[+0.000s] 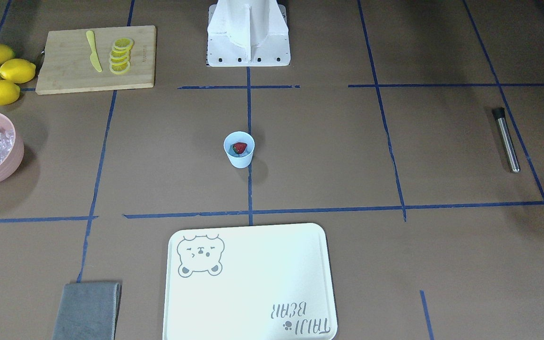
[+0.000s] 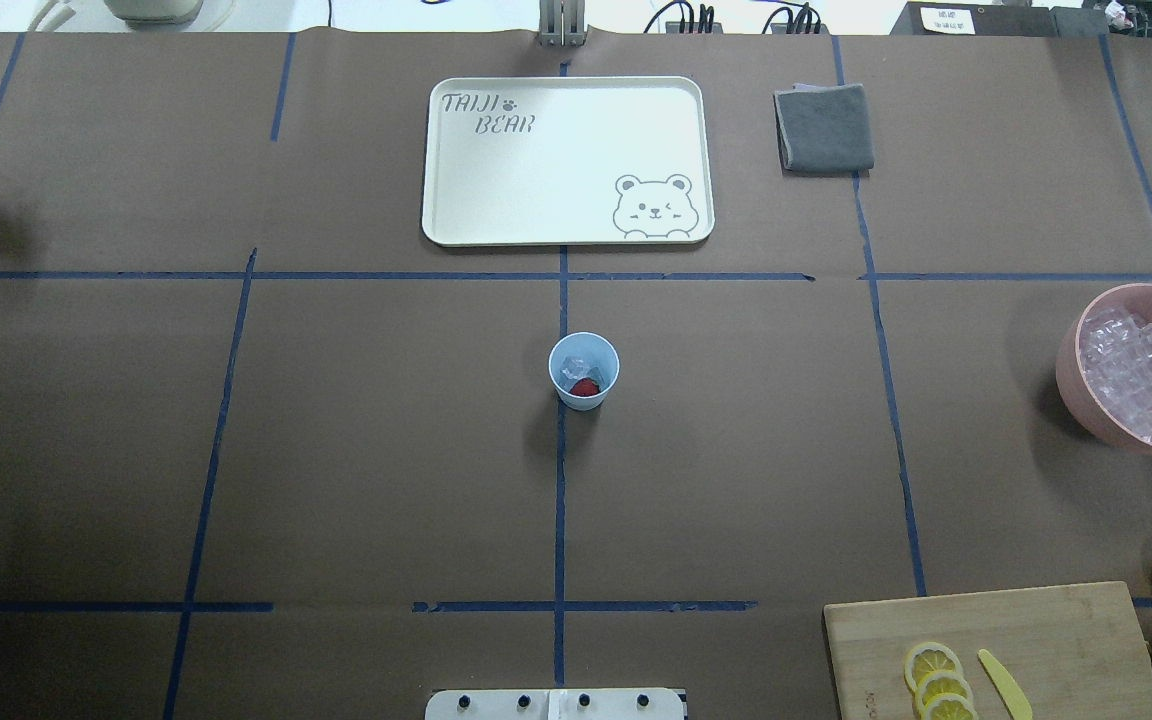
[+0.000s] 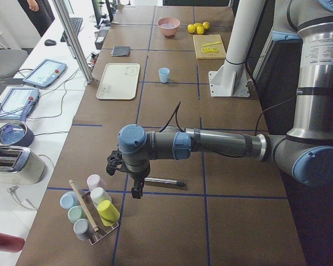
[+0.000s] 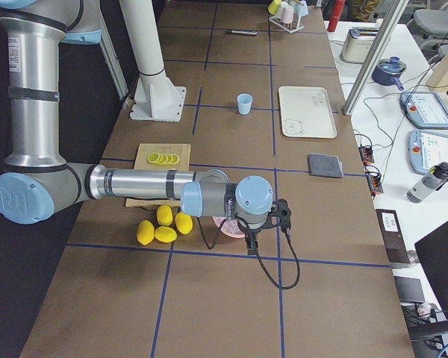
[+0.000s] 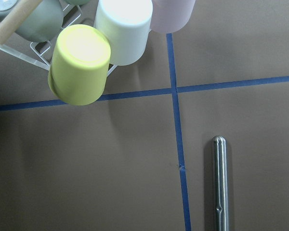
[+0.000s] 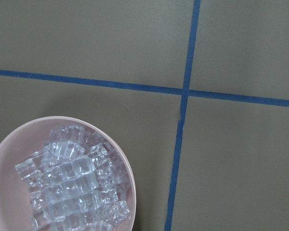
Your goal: Mash ice and strawberries in cup
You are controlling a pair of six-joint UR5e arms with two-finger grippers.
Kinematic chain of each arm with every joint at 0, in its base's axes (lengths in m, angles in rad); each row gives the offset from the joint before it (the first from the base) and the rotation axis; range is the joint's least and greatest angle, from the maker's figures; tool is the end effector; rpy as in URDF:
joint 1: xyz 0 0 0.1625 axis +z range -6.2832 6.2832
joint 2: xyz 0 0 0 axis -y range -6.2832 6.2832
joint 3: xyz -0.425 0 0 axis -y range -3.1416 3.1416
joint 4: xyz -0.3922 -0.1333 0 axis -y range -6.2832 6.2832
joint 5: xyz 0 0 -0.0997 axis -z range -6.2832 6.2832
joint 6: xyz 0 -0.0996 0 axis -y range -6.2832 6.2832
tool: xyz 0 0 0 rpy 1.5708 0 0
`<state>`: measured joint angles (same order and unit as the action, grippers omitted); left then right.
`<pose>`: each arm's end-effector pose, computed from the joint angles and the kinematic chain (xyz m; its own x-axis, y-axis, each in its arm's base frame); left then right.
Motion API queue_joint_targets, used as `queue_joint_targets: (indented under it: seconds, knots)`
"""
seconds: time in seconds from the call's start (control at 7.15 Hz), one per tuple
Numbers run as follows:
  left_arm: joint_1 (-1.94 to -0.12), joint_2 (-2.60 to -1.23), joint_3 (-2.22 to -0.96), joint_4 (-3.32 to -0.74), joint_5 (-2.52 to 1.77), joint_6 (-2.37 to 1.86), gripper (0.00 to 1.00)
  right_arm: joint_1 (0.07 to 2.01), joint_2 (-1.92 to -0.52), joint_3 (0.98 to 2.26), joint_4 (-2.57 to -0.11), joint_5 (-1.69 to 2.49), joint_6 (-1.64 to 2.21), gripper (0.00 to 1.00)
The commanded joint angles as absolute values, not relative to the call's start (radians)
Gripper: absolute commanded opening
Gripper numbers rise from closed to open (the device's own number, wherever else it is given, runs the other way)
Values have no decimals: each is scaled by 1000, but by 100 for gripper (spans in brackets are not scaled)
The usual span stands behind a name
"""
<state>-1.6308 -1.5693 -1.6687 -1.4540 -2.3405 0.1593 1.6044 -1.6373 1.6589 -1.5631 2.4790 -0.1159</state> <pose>-0.0931 -0.4832 0.6233 0.7164 0.1018 -0.6902 -0.0544 0.9944 0.0902 0.0704 -0.4632 0.6364 0.6153 -0.1179 0.7794 0.0378 0.9920 0.1202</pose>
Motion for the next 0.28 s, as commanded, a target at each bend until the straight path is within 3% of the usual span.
queue_joint_targets:
  seconds: [0.0,0.14]
  knots:
    - [-1631,-1569,-1669,-1454,-2339,160,100,1605,-1637,1658,-1563,2479,-115,99]
    - [-1631,-1569,-1669,-1454,-2339,160,100,1605,-1637,1658,-1563,2479,-115,99]
